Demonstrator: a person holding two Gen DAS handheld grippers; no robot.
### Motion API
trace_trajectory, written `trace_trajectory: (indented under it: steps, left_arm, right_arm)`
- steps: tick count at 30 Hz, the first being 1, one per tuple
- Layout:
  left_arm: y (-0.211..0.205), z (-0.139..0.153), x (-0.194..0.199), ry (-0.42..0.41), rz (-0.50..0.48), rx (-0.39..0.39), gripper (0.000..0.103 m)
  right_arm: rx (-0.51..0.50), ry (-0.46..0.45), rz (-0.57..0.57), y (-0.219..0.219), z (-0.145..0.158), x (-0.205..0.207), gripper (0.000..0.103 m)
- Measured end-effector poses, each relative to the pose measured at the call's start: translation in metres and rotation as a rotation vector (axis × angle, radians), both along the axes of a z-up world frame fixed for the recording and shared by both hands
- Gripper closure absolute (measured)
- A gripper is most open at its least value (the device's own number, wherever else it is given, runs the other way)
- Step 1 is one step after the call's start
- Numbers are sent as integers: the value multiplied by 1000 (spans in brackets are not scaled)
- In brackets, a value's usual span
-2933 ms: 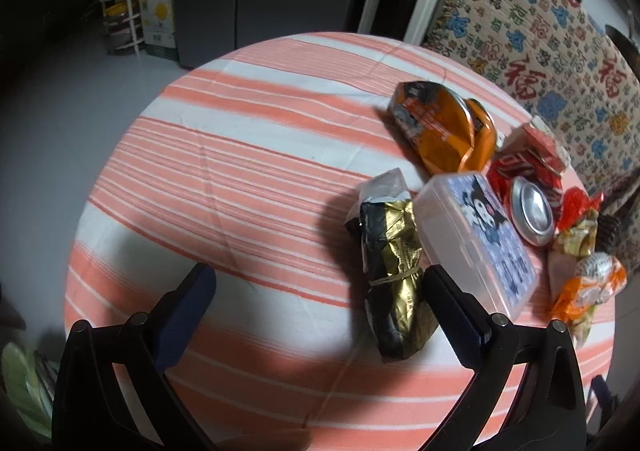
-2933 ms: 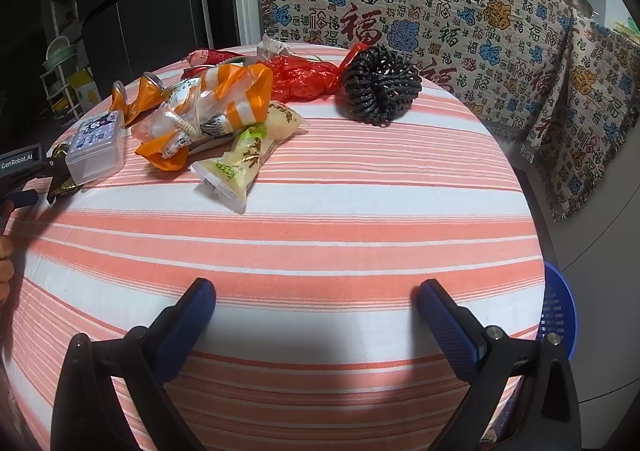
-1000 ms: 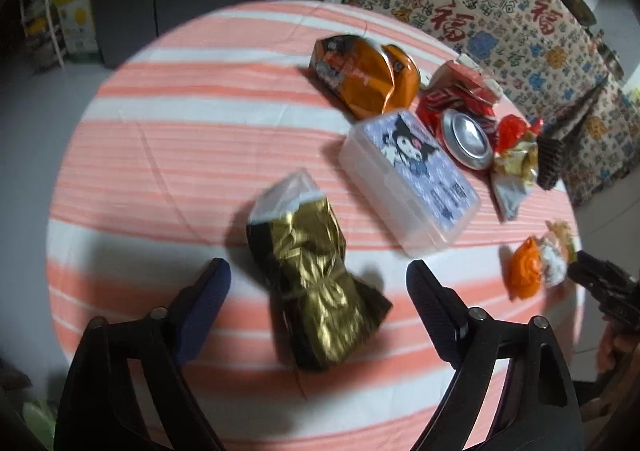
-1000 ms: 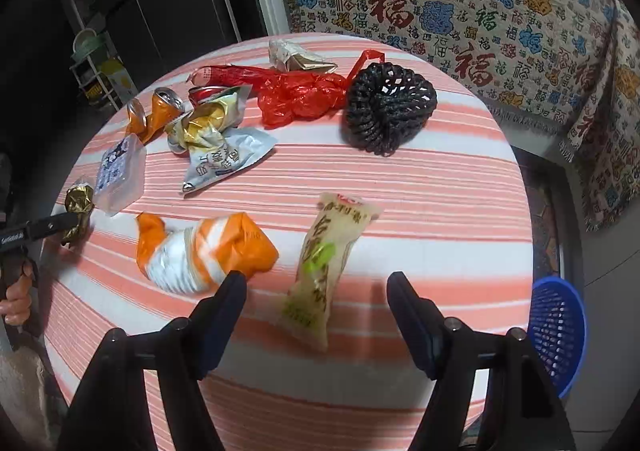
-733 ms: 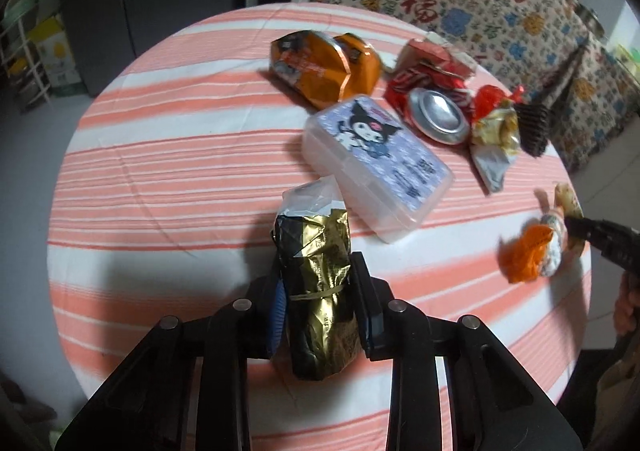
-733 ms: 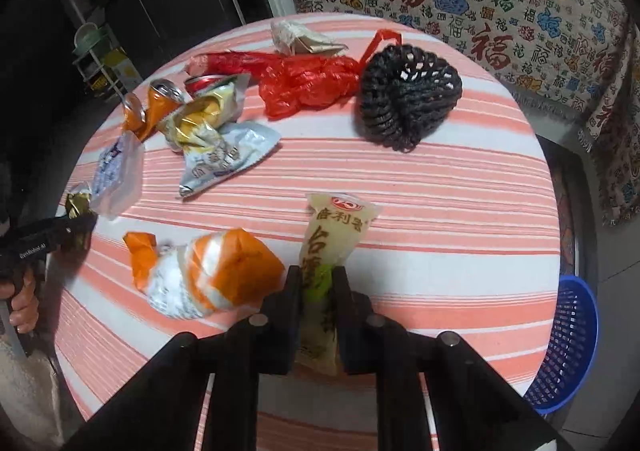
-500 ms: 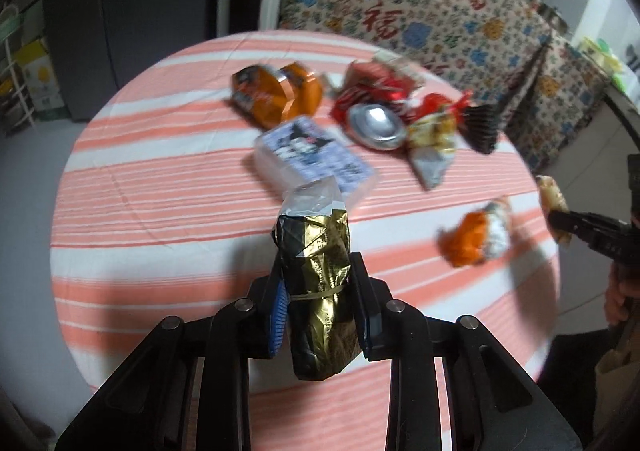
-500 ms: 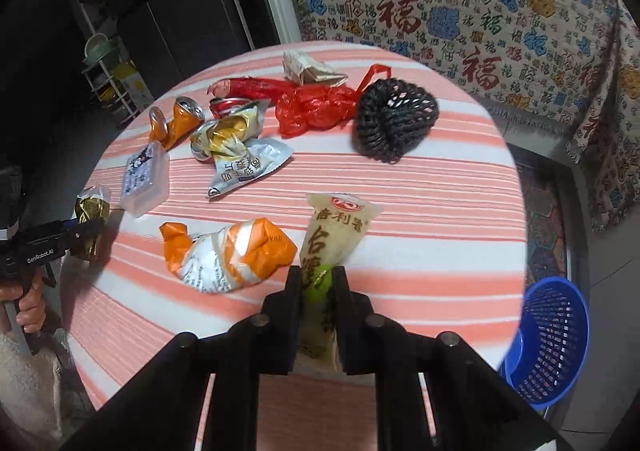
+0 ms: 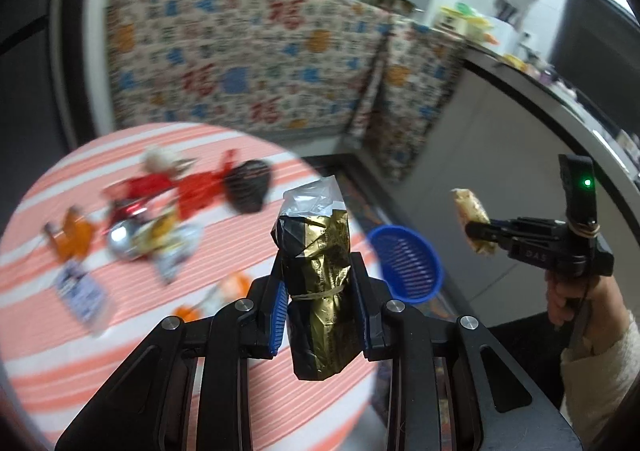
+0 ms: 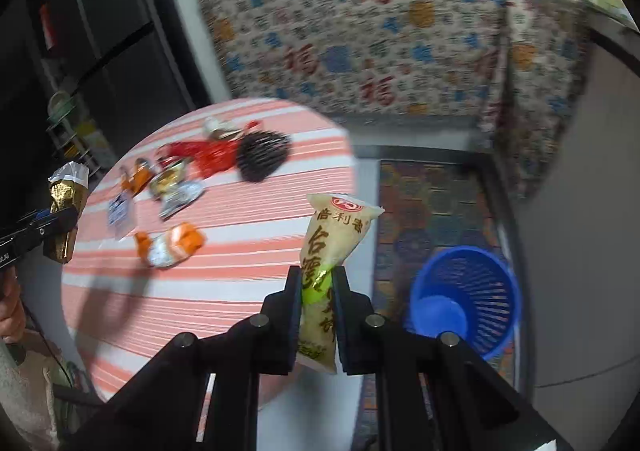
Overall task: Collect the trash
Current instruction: 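Carry both bags over the blue basket and open both tools to drop them, then move both open tools back over the table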
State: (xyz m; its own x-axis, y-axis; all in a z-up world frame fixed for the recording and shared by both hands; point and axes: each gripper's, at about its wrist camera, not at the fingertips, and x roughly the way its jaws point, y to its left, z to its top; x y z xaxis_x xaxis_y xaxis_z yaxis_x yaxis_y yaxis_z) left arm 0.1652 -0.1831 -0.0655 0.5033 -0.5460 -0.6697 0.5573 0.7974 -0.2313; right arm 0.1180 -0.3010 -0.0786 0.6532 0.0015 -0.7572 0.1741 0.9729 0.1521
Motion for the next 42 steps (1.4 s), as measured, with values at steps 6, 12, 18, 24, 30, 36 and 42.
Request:
trace_trajectory:
  steps: [6, 12, 18, 24, 30, 36, 42]
  left_arm:
    - [-120, -20, 23, 45, -159, 3, 75]
    - [-221, -63, 54, 107, -248, 35, 75]
    - [-290, -107, 73, 152, -274, 85, 75]
    - [-331, -142, 89, 197, -273, 111, 75]
    - [-352, -175, 109, 246, -252, 126, 74]
    - [-371, -205, 121, 278, -270, 150, 72]
    - [-383, -220, 125, 273, -255, 138, 34]
  right_arm:
    - [-26, 19, -126, -75, -10, -10, 88]
    - [68, 42, -227, -159, -51, -8, 88]
    - [125, 66, -257, -224, -92, -6, 88]
    - [167, 85, -259, -265, -127, 5, 88]
    - [207, 122, -282, -288, -162, 16, 88]
    - [251, 173, -301, -308, -190, 31, 85]
    - [349, 208, -345, -326, -216, 35, 55]
